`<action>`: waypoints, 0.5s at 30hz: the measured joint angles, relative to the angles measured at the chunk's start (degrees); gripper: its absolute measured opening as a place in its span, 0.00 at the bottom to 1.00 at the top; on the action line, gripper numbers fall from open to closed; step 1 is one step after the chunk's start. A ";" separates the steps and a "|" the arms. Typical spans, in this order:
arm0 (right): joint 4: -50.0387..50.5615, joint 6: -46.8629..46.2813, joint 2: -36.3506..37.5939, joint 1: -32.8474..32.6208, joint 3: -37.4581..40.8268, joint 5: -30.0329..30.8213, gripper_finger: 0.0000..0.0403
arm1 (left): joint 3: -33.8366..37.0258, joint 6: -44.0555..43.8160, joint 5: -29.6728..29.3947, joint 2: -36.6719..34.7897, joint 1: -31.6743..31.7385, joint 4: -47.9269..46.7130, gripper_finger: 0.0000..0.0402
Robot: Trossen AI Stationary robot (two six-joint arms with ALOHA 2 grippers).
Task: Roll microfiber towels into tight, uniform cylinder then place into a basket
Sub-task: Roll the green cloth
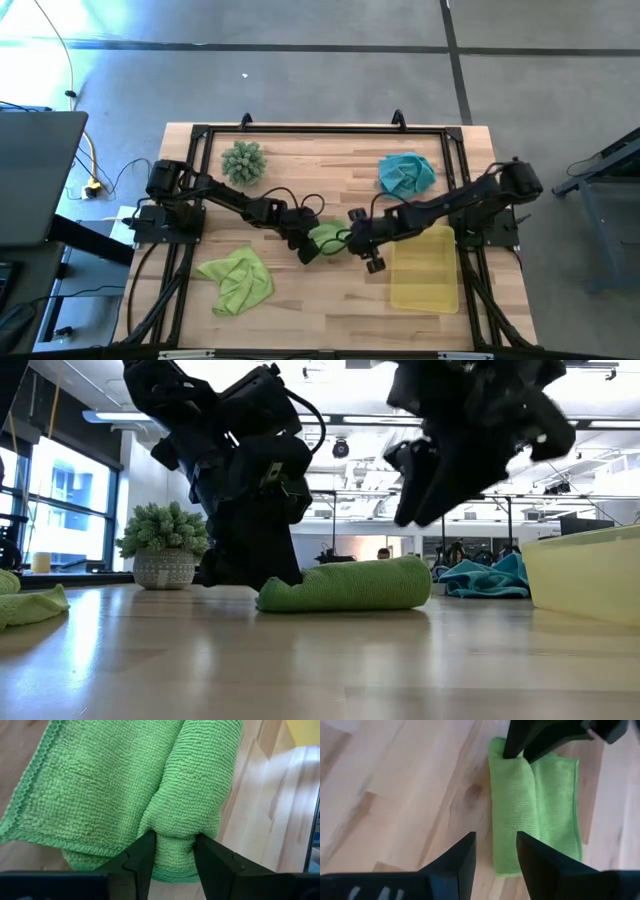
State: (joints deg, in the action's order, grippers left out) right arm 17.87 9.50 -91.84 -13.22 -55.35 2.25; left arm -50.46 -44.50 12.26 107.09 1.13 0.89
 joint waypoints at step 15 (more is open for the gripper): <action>-1.31 -1.83 -11.64 -0.61 -0.11 10.57 0.47 | 0.09 0.57 -0.54 0.09 -0.07 1.02 0.32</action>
State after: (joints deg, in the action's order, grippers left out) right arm 16.56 7.67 -103.48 -13.82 -55.46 12.82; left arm -50.37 -43.93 11.72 107.18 1.06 1.91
